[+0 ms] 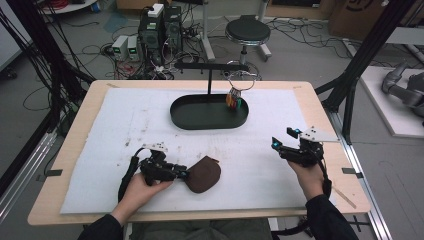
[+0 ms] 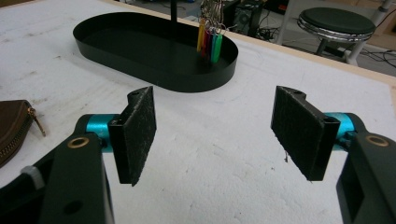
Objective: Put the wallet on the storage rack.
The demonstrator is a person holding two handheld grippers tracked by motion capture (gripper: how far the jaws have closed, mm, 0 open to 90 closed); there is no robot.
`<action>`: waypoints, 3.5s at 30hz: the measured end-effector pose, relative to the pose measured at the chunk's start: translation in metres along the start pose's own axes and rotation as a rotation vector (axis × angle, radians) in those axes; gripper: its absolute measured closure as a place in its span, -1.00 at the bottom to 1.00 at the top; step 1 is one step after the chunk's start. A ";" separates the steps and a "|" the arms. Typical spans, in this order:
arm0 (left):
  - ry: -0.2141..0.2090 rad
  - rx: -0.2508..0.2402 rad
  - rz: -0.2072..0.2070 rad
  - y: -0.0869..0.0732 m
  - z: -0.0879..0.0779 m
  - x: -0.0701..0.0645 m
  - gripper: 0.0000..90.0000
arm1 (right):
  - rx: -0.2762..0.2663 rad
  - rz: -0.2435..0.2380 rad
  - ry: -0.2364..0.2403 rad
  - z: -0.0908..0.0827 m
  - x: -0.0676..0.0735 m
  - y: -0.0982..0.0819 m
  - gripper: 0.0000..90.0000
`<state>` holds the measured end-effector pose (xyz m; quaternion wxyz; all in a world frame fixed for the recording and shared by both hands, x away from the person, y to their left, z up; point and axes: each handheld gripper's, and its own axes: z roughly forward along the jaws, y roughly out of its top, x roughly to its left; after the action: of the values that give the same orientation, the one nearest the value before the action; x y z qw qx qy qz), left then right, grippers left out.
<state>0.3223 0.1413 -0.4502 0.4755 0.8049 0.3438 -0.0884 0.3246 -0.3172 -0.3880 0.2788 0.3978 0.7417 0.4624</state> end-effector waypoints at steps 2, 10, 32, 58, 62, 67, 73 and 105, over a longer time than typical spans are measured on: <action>0.011 0.001 0.012 0.000 0.000 -0.002 0.47 | 0.002 0.003 0.002 0.000 0.000 0.000 -0.29; 0.083 -0.037 0.200 0.014 -0.003 -0.021 0.60 | -0.010 0.006 -0.005 -0.001 -0.001 0.000 -0.28; 0.093 -0.175 0.566 0.035 -0.006 -0.055 0.71 | -0.034 0.014 0.052 -0.001 0.002 0.002 -0.26; -0.059 -0.178 0.828 0.027 -0.006 -0.066 0.74 | 0.057 -0.148 0.648 0.046 0.066 0.011 -0.29; -0.073 -0.178 0.838 0.027 -0.006 -0.066 0.74 | 0.089 -0.181 0.723 0.054 0.075 0.009 -0.27; -0.085 -0.178 0.848 0.026 -0.006 -0.067 0.74 | 0.129 -0.202 0.789 0.066 0.083 0.007 -0.26; -0.085 -0.179 0.842 0.027 -0.006 -0.066 0.73 | 0.183 -0.227 0.865 0.078 0.090 0.002 -0.02; -0.113 -0.086 0.553 0.026 0.003 -0.045 0.30 | 0.046 -0.344 0.887 0.054 0.092 0.013 0.56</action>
<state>0.3055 0.1095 -0.4128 0.5338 0.8409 0.0874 0.0145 0.3230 -0.2105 -0.4027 -0.0011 0.0392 0.8543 0.5183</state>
